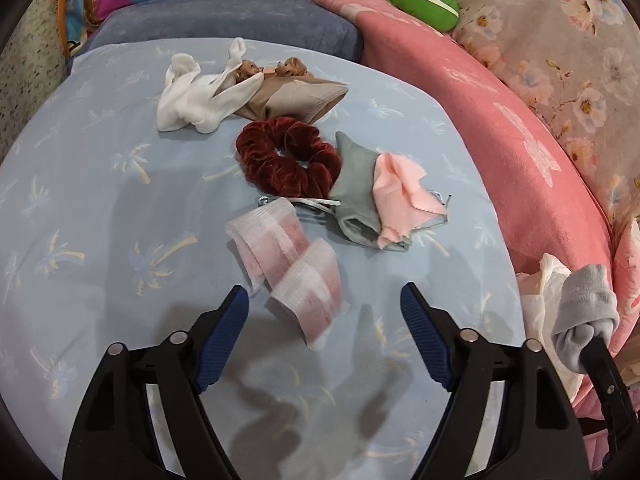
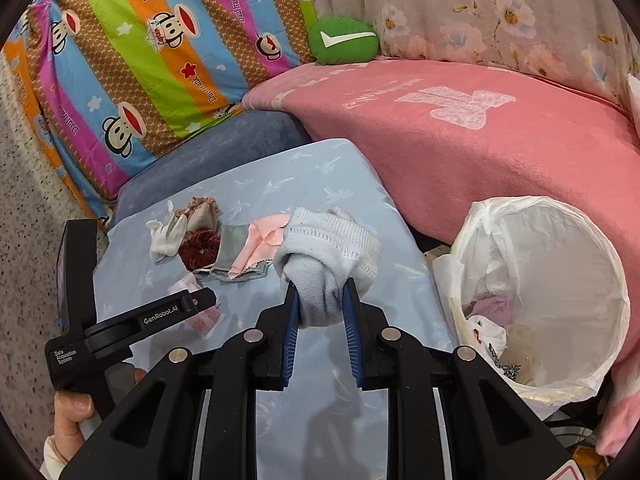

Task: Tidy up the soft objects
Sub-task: 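Lift the grey sock with the right gripper while the left gripper grasps the pink striped cloth, then carry the grey sock and striped cloth over the bin and open both grippers, then move both tools from the bin back over the table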

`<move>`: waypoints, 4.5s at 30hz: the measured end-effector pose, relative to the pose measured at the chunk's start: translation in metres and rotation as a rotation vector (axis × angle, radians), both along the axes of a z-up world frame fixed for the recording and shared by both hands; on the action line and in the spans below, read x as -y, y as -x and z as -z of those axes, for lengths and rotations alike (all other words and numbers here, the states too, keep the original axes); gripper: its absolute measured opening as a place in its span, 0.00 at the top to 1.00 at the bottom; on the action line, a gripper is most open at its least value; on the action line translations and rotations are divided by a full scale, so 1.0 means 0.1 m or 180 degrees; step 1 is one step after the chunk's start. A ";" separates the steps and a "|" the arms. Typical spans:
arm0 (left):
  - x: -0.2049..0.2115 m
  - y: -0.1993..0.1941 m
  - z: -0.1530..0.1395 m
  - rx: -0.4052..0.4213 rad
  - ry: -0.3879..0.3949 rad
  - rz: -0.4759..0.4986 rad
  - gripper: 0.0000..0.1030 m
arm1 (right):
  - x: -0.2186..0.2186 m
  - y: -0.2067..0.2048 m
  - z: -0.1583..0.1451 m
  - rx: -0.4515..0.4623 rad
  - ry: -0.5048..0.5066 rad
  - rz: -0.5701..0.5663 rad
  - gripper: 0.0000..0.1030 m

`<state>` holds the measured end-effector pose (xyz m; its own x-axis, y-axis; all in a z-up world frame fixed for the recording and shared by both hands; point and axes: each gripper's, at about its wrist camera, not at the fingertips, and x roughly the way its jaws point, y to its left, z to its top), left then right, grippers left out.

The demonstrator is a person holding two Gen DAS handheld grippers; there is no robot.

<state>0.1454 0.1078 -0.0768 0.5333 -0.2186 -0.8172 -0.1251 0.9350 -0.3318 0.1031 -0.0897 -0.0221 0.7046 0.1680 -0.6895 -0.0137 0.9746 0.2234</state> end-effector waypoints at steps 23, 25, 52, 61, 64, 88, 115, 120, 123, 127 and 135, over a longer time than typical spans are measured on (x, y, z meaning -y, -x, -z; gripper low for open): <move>0.41 0.18 -0.49 0.0334 0.0207 0.0549 0.82 | 0.11 0.04 -0.11 0.0084 -0.0014 0.0096 0.80; 0.54 0.18 -0.57 0.0397 0.0201 0.0625 0.82 | 0.21 0.08 -0.16 0.0119 -0.0026 0.0153 0.80; 2.26 0.31 -1.00 0.0662 0.0097 0.1786 0.81 | 1.71 0.51 -0.29 0.0263 -0.0097 0.0996 0.79; 2.50 0.30 -1.03 0.0673 0.0183 0.1961 0.57 | 1.93 0.51 -0.23 0.0265 -0.0137 0.1157 0.74; 2.48 0.30 -1.06 0.0750 0.0189 0.1881 0.35 | 1.98 0.51 -0.22 0.0268 -0.0156 0.1199 0.69; 1.71 0.23 -0.88 0.0711 0.0113 0.1284 0.35 | 1.37 0.38 -0.16 0.0186 -0.0089 0.0779 0.64; 0.55 0.08 -0.62 0.0576 0.0028 0.0581 0.35 | 0.24 0.02 -0.06 0.0023 0.0124 0.0210 0.61; 0.28 0.05 -0.52 0.0548 -0.0183 0.0408 0.27 | -0.04 -0.11 0.02 -0.0037 0.0179 0.0062 0.61; 0.11 0.02 -0.46 0.0552 -0.0403 0.0267 0.19 | -0.18 -0.21 0.06 -0.0076 0.0195 -0.0008 0.61; -0.16 -0.07 -0.35 0.0483 -0.0466 0.0146 0.19 | -0.37 -0.38 0.15 -0.0125 0.0174 -0.0096 0.56; -0.50 -0.32 -0.24 0.0390 -0.0559 -0.0077 0.13 | -0.69 -0.77 0.27 -0.0182 0.0162 -0.0226 0.51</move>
